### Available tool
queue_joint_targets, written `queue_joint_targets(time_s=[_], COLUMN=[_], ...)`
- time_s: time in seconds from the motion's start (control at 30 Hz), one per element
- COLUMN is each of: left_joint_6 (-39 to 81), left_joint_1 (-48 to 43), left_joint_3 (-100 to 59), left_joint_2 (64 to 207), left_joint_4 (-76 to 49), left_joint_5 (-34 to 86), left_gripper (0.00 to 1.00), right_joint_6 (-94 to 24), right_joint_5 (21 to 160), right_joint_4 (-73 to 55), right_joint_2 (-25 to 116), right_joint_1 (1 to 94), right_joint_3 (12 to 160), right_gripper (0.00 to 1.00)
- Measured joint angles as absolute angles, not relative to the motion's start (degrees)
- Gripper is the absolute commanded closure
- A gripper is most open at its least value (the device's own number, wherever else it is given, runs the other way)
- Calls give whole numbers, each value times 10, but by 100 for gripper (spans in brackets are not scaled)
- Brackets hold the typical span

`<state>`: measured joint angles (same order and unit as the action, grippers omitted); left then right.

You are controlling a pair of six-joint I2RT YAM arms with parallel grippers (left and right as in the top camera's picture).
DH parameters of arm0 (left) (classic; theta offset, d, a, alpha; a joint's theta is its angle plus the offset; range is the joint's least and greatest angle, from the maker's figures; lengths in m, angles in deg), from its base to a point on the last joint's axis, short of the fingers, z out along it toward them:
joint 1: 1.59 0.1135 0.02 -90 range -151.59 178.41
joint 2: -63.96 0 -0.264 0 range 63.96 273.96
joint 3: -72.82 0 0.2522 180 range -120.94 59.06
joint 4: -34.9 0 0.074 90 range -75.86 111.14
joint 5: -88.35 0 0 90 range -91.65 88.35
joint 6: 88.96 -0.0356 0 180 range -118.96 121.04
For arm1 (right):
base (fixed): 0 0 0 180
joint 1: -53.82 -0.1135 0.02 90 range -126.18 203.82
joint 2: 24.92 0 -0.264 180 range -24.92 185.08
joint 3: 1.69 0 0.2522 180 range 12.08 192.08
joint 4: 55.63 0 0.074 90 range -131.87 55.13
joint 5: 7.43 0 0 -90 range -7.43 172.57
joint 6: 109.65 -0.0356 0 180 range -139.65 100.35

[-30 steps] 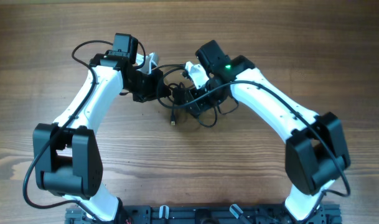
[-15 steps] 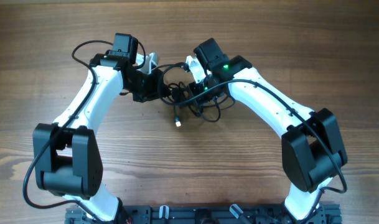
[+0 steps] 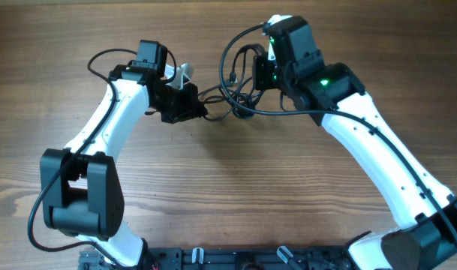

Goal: Untangle cables

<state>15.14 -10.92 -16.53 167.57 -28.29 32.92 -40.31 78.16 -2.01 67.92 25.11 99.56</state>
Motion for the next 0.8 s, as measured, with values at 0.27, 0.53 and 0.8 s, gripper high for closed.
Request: queue_joint_targets(time_s=[0.27,0.53,0.8], left_joint_6=[152,151,151], left_joint_1=[-109,-123,-125], left_joint_3=[-165,-169,-170], left_joint_2=[1676,1666,1664], left_joint_4=[-283,-281,-284], left_joint_5=[334,400,391], left_gripper=[96,96,96], right_joint_6=[-441,-514,-545], right_joint_5=[785,731,682], right_joint_4=[-34,59,125], right_joint_2=[625,493,499], right_joint_1=[251,243,244], right_joint_3=[995,993,987], right_gripper=[96,96,96])
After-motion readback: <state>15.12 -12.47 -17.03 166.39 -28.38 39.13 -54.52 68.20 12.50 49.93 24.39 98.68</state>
